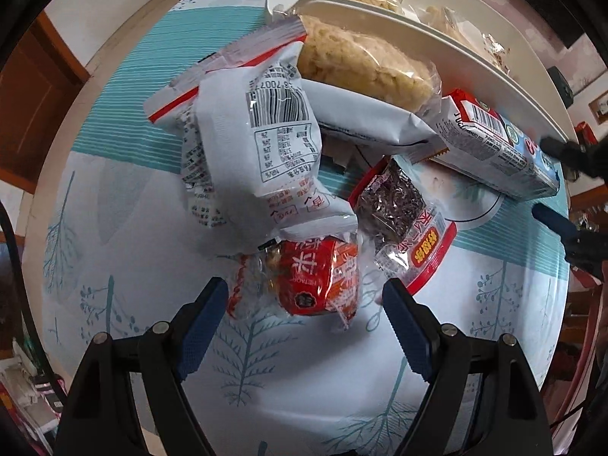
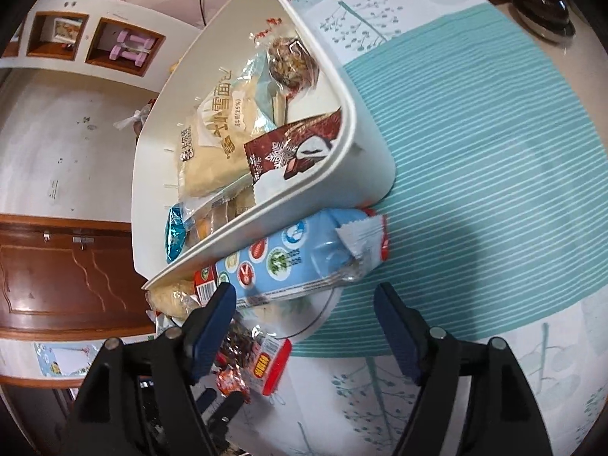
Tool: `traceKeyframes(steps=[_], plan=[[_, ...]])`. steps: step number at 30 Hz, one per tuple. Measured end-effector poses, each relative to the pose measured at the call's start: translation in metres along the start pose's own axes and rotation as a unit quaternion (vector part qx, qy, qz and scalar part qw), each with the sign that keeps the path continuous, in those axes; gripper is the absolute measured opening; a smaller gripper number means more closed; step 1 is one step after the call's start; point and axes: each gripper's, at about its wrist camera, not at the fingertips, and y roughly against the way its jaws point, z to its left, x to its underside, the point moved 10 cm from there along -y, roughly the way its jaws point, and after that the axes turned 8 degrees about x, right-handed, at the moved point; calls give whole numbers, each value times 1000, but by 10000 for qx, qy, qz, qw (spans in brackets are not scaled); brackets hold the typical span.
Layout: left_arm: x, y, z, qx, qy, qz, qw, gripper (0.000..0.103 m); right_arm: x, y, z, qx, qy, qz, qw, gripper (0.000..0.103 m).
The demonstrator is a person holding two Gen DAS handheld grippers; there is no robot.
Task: Organize snacks
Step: 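Grasp the long blue biscuit pack with right tool while left tool grasps red sausage packet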
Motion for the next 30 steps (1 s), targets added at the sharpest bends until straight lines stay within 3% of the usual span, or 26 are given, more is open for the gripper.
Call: traceKeyframes(steps=[11, 23, 30], plan=[[-10, -19, 11, 159, -302, 262, 9991, 82, -2, -22, 12, -18, -529, -47, 9986, 76], [-32, -34, 15, 289, -532, 415, 9973, 82, -4, -32, 16, 468, -838, -297, 9949, 81], [-30, -36, 26, 262, -644, 388, 9968, 74, -8, -33, 19, 483, -1113, -519, 9913, 81]])
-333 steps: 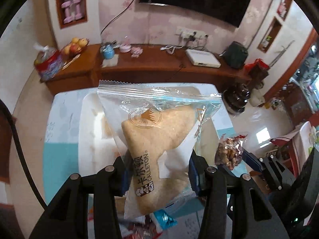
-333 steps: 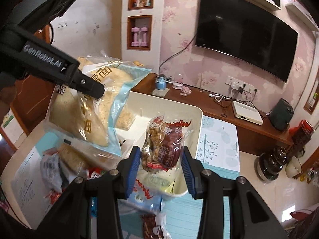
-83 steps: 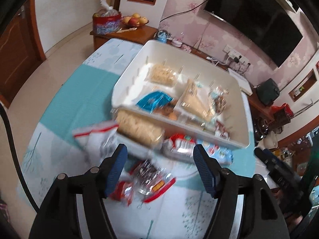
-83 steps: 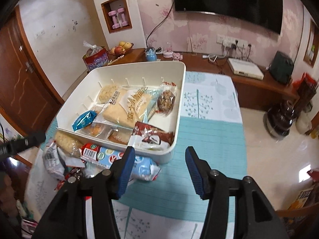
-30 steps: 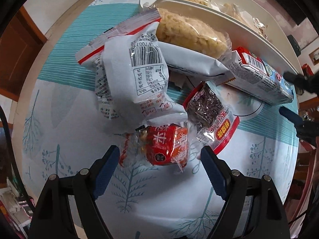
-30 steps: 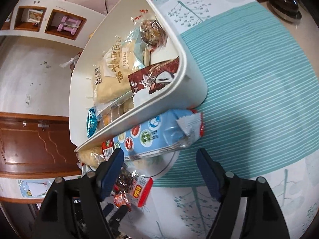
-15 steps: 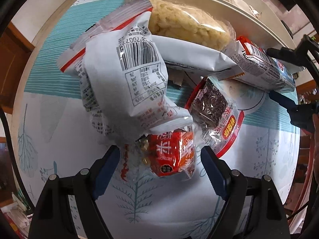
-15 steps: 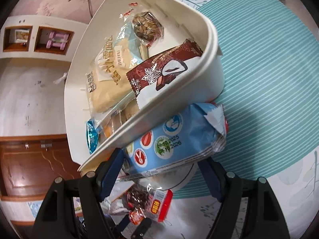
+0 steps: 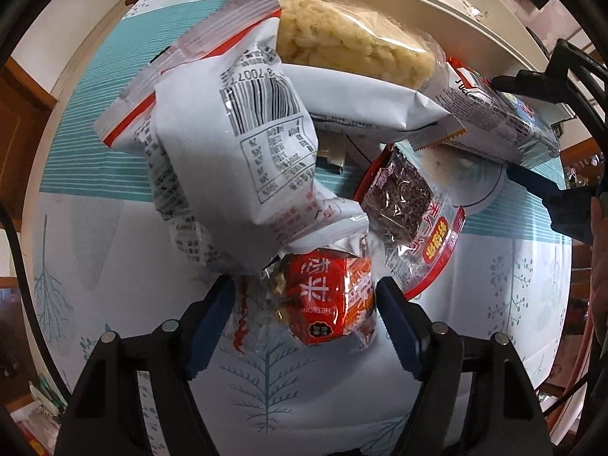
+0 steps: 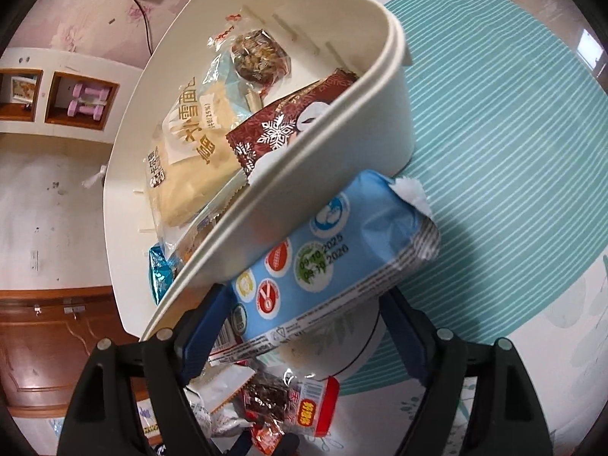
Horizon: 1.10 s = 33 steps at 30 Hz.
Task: Organize snacks
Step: 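Grasp the long blue biscuit pack with right tool while left tool grasps red sausage packet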
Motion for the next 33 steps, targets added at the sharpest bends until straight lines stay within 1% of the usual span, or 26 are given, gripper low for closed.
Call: traceKeyframes(steps=[1, 3, 4, 6, 10, 12, 16, 18, 21, 23, 24, 26, 30, 33], plan=[[0, 0, 0, 18, -25, -7, 10000, 72, 0, 0, 0, -4, -18, -16, 10000, 81], [7, 4, -4, 31, -63, -23, 10000, 69, 1, 2, -1, -41, -68, -22, 10000, 77], [8, 4, -4, 46, -94, -29, 9999, 65, 1, 2, 0, -59, -86, -25, 9999, 75], [8, 9, -12, 102, -161, -83, 9998, 60, 2, 3, 1, -121, -118, -27, 9999, 68], [11, 11, -18, 85, -162, -93, 9998, 60, 6, 5, 3, -236, -190, -19, 9995, 60], [12, 12, -19, 97, -147, -103, 9998, 59, 8, 6, 4, -268, -208, 10, 9994, 54], [13, 12, -23, 41, -149, -101, 9998, 59, 12, 7, 2, -404, -261, 108, 9988, 47], [15, 10, -28, 26, -129, -97, 9999, 59, 12, 9, 1, -467, -276, 136, 9984, 40], [19, 6, -31, -2, -82, -96, 9999, 59, 15, 11, -1, -554, -291, 227, 9978, 33], [19, 6, -32, -19, -35, -105, 9999, 59, 16, 14, -3, -608, -279, 253, 9974, 29], [20, 6, -33, -25, -6, -109, 9999, 59, 16, 16, -4, -625, -256, 261, 9974, 23], [22, 6, -35, -38, 26, -125, 9999, 59, 17, 17, -5, -675, -233, 323, 9969, 20], [26, 6, -39, -92, 70, -173, 9998, 59, 18, 20, -7, -764, -142, 384, 9962, 8], [30, 7, -43, -133, 118, -216, 9996, 59, 20, 21, -10, -798, -75, 460, 9957, 4]])
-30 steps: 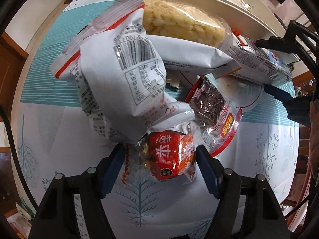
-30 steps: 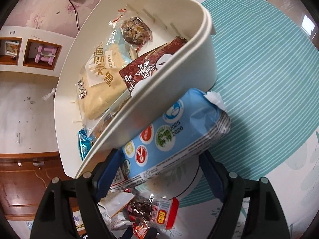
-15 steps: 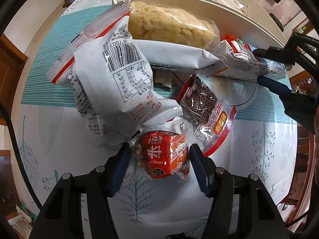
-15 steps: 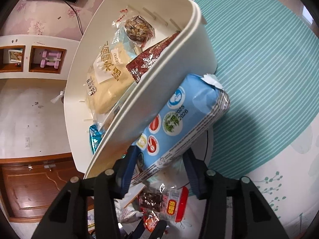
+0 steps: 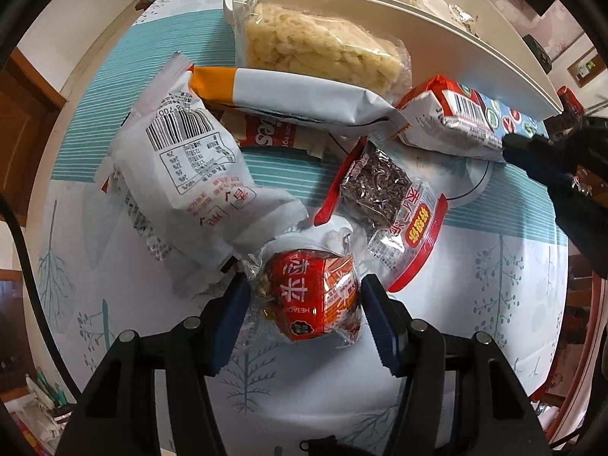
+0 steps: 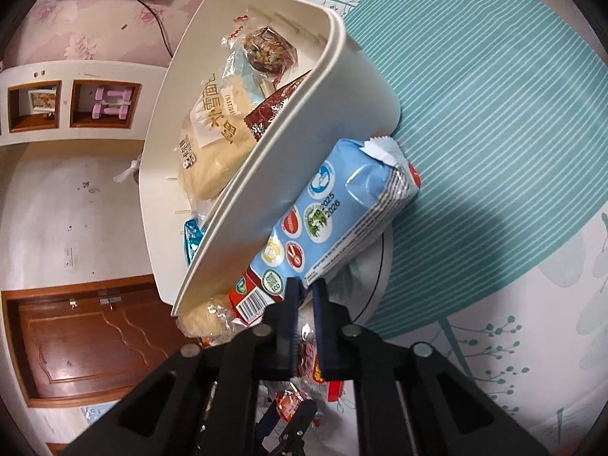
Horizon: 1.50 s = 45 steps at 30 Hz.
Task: Organize snacks
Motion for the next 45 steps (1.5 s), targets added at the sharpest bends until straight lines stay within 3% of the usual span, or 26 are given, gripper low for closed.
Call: traceKeyframes(steps=[7, 19, 27, 38, 43, 45], plan=[[5, 10, -3, -41, 187, -165, 9997, 59, 7, 2, -15, 43, 109, 288, 9995, 2], [18, 32, -6, -122, 388, -422, 9983, 59, 6, 28, -56, 83, 206, 415, 9989, 1], [21, 31, -9, -217, 398, -494, 9977, 59, 2, 31, -52, -352, 348, 479, 9976, 5], [18, 37, -10, -263, 443, -532, 9973, 59, 1, 30, -49, -372, 380, 527, 9972, 7], [20, 37, -12, -241, 434, -515, 9974, 59, 0, 30, -45, -372, 351, 524, 9973, 18], [20, 37, -11, -224, 433, -512, 9975, 59, -1, 30, -43, -346, 361, 520, 9974, 31]])
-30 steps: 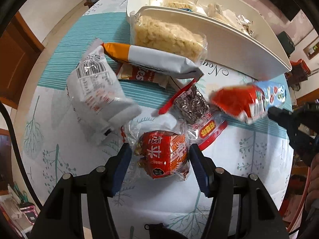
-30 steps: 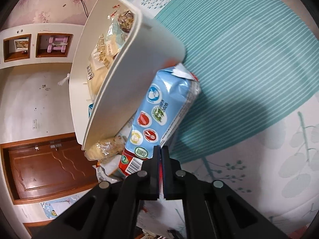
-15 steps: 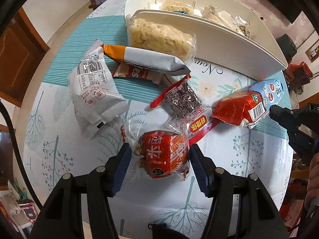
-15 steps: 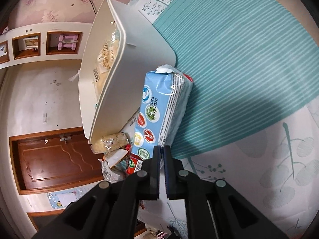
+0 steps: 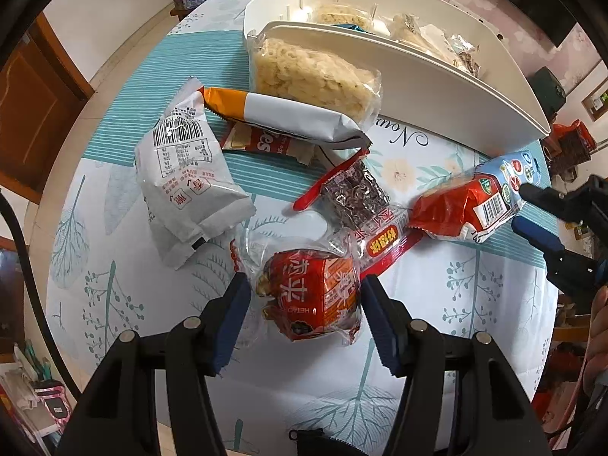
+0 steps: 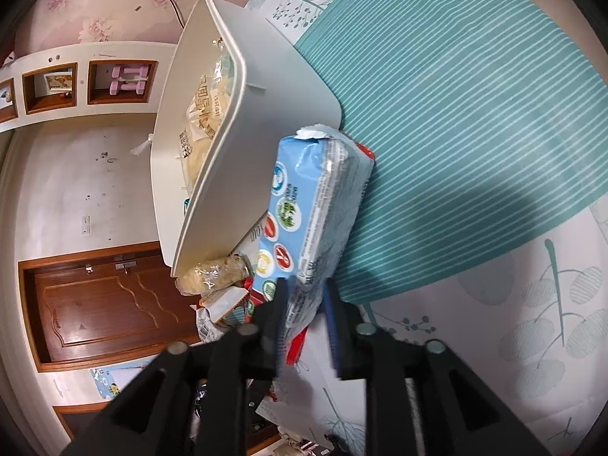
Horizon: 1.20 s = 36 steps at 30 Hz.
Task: Organize snacks
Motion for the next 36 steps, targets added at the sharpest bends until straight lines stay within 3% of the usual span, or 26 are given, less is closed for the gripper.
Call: traceKeyframes(steps=[5, 9, 13, 20, 29, 31, 36], plan=[[-1, 0, 0, 64, -20, 24, 10000, 59, -2, -4, 10, 19, -47, 5, 10000, 39], [-2, -1, 0, 157, -49, 78, 9998, 59, -5, -10, 19, 168, -99, -14, 9998, 55], [-3, -1, 0, 267, -95, 148, 9995, 59, -10, -19, 23, 387, -149, -60, 9991, 61], [-3, -4, 0, 551, -54, 349, 9979, 59, -14, -33, 18, 774, -350, -99, 9963, 62], [-6, -1, 2, 537, -37, 305, 9981, 59, -15, -40, 12, 1040, -405, -123, 9937, 61], [-4, 1, 2, 493, 8, 265, 9984, 59, -15, -38, 10, 1043, -430, -137, 9935, 55], [2, 5, 1, 399, 136, 171, 9990, 59, -13, -34, 7, 961, -290, -95, 9949, 50]])
